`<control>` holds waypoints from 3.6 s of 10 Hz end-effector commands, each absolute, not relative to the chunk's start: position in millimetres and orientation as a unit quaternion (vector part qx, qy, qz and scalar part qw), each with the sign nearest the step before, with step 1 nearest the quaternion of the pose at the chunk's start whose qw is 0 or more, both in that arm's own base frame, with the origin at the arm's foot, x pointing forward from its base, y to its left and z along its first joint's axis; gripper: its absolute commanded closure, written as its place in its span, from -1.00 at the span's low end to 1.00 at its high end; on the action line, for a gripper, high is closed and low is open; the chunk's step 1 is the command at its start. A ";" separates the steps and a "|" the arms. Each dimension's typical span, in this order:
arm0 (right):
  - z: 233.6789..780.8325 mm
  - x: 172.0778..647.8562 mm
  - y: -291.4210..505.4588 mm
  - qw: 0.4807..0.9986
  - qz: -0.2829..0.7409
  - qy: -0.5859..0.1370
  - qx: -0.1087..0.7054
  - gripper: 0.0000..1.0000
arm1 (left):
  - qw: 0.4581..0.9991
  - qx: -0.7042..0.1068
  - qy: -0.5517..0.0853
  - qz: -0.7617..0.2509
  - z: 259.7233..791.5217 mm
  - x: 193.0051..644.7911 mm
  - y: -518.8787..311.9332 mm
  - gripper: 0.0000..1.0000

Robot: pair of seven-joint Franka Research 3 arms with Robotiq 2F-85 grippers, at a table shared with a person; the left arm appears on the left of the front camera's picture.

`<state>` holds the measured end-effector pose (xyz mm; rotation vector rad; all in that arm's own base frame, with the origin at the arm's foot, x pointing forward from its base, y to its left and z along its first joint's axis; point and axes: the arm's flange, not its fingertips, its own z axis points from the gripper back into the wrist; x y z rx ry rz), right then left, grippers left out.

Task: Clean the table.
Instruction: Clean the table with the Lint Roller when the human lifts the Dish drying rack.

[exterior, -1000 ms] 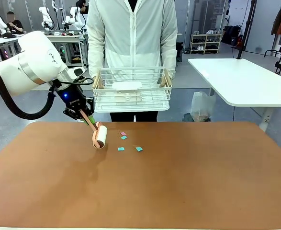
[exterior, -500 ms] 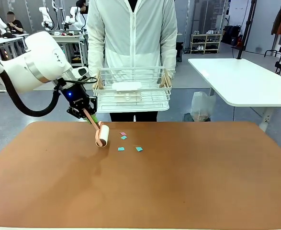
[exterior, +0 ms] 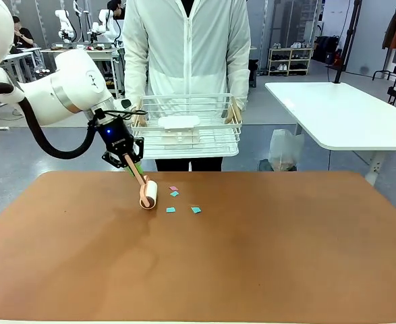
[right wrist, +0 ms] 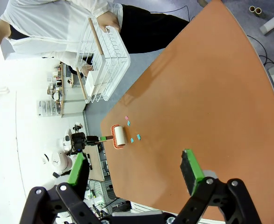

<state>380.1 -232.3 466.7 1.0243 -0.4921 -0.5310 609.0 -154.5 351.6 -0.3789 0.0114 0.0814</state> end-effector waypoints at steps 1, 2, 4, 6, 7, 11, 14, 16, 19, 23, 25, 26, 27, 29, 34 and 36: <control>466.5 378.7 -231.3 0.806 -0.242 -0.237 0.485 -1.00 | 0.983 -0.178 0.019 0.039 352.0 618.4 -159.7 0.59; 466.5 378.7 -231.3 0.806 -0.242 -0.237 0.485 -1.00 | 0.983 -0.178 0.019 0.030 346.7 618.1 -162.7 0.59; 466.5 378.7 -231.3 0.806 -0.242 -0.237 0.485 -1.00 | 0.984 -0.177 0.016 0.020 333.4 619.9 -173.9 0.59; 466.5 378.7 -231.3 0.806 -0.242 -0.237 0.485 -1.00 | 0.984 -0.176 0.035 0.009 312.3 619.5 -189.1 0.59; 466.5 378.7 -231.3 0.806 -0.242 -0.237 0.485 -1.00 | 0.983 -0.177 0.052 0.007 301.1 619.4 -196.8 0.59; 466.5 378.7 -231.3 0.806 -0.242 -0.237 0.485 -1.00 | 0.969 -0.218 0.114 -0.005 269.2 634.5 -263.2 0.59; 466.5 378.7 -231.3 0.806 -0.242 -0.237 0.485 -1.00 | 0.966 -0.225 0.130 -0.005 253.9 630.6 -320.6 0.59; 466.5 378.7 -231.3 0.806 -0.242 -0.237 0.485 -1.00 | 0.966 -0.227 0.123 0.021 254.1 631.3 -337.7 0.59; 466.5 378.7 -231.3 0.806 -0.242 -0.237 0.485 -1.00 | 0.965 -0.236 0.114 0.025 267.6 628.4 -344.1 0.59; 466.5 378.7 -231.3 0.806 -0.242 -0.237 0.485 -1.00 | 0.966 -0.244 0.090 0.013 338.9 602.6 -327.2 0.59; 466.5 378.7 -231.3 0.806 -0.242 -0.237 0.485 -1.00 | 0.973 -0.227 0.037 0.020 395.2 574.0 -271.7 0.59; 466.5 378.7 -231.3 0.806 -0.242 -0.237 0.485 -1.00 | 0.975 -0.218 0.039 0.016 405.6 559.4 -240.2 0.59; 466.5 378.7 -231.3 0.806 -0.242 -0.237 0.485 -1.00 | 0.974 -0.223 0.032 0.011 410.9 548.5 -202.0 0.59; 466.5 378.7 -231.3 0.806 -0.242 -0.237 0.485 -1.00 | 0.978 -0.209 0.005 0.020 415.1 532.2 -137.6 0.59; 466.5 378.7 -231.3 0.806 -0.242 -0.237 0.485 -1.00 | 0.979 -0.200 -0.047 0.014 402.8 547.5 -52.9 0.59; 466.5 378.7 -231.3 0.806 -0.242 -0.237 0.485 -1.00 | 0.980 -0.196 -0.036 0.026 405.7 538.2 -38.9 0.59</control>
